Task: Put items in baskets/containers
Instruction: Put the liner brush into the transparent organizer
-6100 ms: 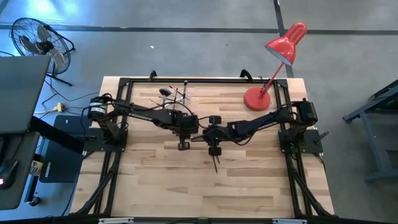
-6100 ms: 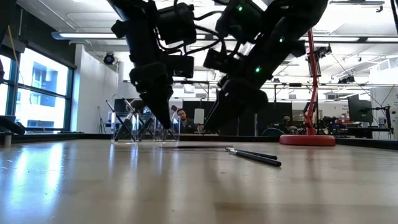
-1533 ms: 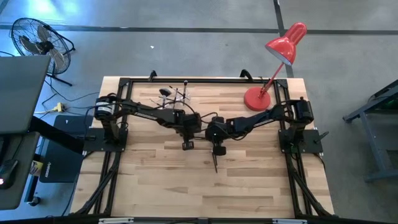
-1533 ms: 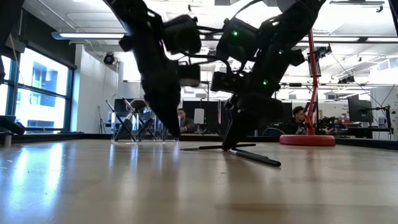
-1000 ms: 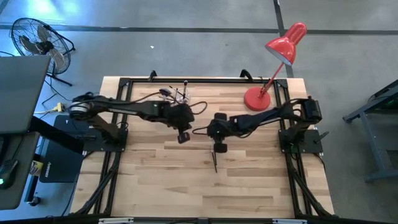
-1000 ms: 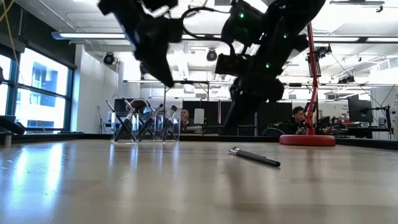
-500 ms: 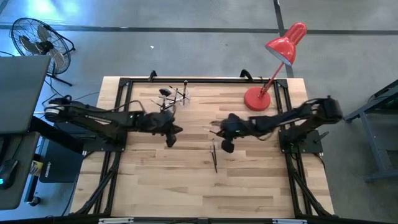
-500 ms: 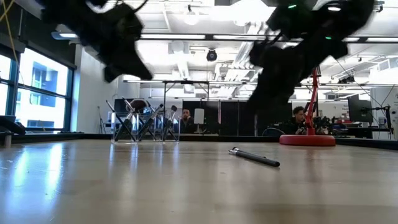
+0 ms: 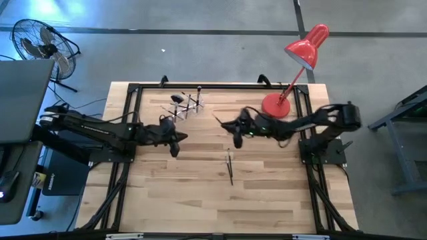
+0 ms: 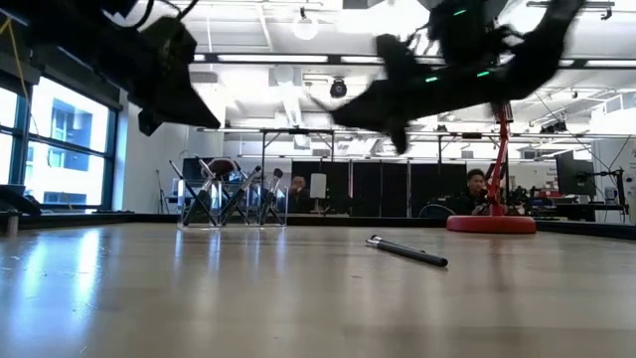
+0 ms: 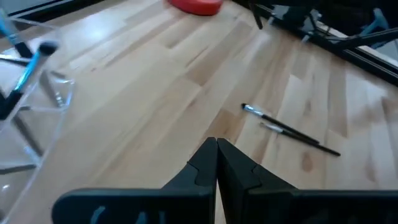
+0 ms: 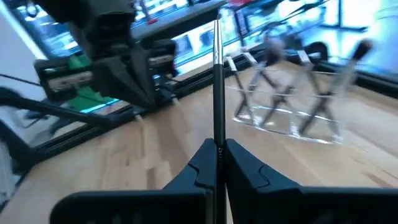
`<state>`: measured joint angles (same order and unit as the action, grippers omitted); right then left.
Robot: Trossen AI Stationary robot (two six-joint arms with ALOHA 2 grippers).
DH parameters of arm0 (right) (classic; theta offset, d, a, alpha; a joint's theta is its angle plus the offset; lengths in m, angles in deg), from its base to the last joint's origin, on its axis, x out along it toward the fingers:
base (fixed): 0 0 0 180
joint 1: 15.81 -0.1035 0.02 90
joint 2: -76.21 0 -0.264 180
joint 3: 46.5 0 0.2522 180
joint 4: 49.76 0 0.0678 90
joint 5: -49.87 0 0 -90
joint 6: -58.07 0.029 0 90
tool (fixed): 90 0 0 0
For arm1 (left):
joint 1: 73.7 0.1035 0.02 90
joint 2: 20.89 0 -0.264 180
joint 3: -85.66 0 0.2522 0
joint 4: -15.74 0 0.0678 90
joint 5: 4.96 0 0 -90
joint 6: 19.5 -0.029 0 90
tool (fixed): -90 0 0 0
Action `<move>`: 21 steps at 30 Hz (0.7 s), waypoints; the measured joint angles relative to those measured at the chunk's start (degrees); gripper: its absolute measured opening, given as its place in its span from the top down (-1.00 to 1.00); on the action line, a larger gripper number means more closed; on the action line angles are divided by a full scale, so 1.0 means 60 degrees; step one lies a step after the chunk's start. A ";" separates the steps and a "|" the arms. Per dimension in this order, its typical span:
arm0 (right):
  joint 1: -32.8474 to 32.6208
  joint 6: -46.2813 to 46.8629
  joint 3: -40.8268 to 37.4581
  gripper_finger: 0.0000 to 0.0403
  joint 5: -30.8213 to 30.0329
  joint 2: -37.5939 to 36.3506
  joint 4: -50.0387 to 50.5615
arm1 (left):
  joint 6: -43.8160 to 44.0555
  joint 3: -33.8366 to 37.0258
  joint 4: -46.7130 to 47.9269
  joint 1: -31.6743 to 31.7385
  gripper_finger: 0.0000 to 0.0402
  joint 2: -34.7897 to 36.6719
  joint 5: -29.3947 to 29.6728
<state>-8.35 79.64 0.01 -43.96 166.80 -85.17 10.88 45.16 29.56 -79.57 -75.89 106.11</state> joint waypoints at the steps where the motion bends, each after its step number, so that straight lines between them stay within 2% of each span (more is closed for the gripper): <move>1: 0.0173 0.0004 0.0399 0.96 0.0382 0.0430 -0.0101 | -0.0034 0.0112 -0.0003 0.0119 1.00 0.0130 -0.0132; 5: 0.0898 0.0134 0.1733 0.96 0.1518 0.2119 -0.1535 | -0.0364 0.0391 -0.0108 0.0620 1.00 0.0848 -0.0666; 10: 0.1612 0.0174 0.3113 0.96 0.1911 0.3771 -0.3408 | -0.1004 0.0496 0.0030 0.1235 1.00 0.1411 -0.1273; 17: 0.2153 0.0627 0.5806 0.96 0.2256 0.6074 -0.3557 | -0.1436 0.0496 0.0094 0.1986 1.00 0.1598 -0.2708; 21: 0.2311 0.0586 0.7148 0.97 0.2351 0.6934 -0.3575 | -0.1522 0.0496 0.0410 0.2211 1.00 0.1598 -0.3783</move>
<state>5.52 83.15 42.90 -29.86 208.40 -106.62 1.75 48.13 32.02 -66.31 -66.30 83.41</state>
